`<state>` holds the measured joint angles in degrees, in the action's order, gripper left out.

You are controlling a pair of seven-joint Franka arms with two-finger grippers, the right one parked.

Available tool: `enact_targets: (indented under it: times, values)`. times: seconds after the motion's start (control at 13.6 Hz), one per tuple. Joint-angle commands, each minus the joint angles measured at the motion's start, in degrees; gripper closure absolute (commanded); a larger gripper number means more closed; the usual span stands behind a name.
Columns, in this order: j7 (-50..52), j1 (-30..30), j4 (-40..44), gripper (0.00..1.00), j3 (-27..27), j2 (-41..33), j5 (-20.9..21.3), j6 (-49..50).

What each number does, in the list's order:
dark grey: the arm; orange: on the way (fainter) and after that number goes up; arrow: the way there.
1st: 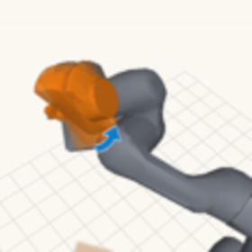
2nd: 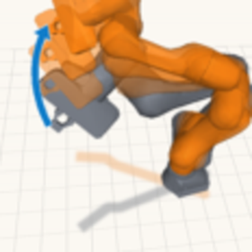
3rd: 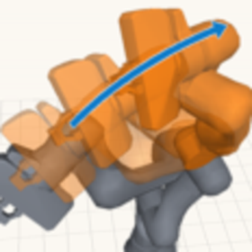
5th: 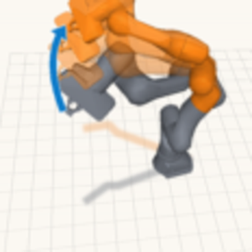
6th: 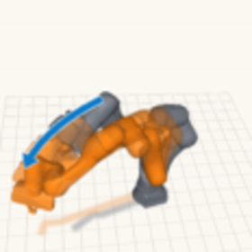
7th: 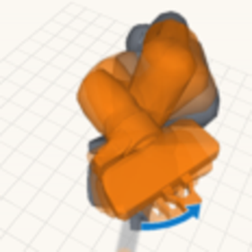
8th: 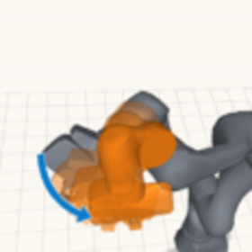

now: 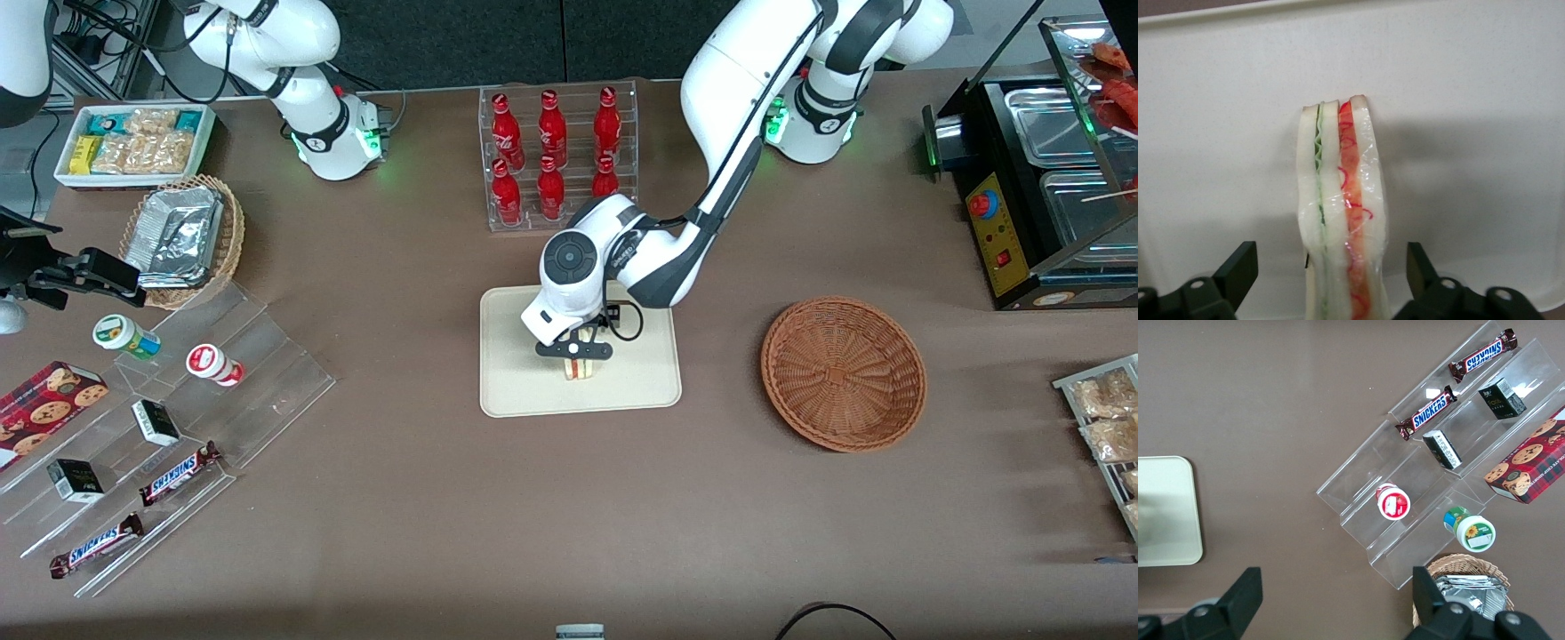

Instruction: Place sandwich from basket to tray

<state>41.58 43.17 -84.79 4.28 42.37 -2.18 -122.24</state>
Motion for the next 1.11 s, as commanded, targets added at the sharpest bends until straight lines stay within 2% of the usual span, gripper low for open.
enact_targets:
  times: [0.0,0.37,0.74,1.03]
  values:
    - [0.6,0.7,2.8,0.00,-0.8,0.1,-0.3,0.8]
    - [-0.2,-0.2,8.8,0.00,-1.6,-2.6,0.1,9.9]
    - [-20.1,-6.3,8.4,0.00,-3.0,-8.2,0.1,16.6]
    - [-19.3,-11.9,8.1,0.00,-5.5,-12.8,-0.2,23.1]
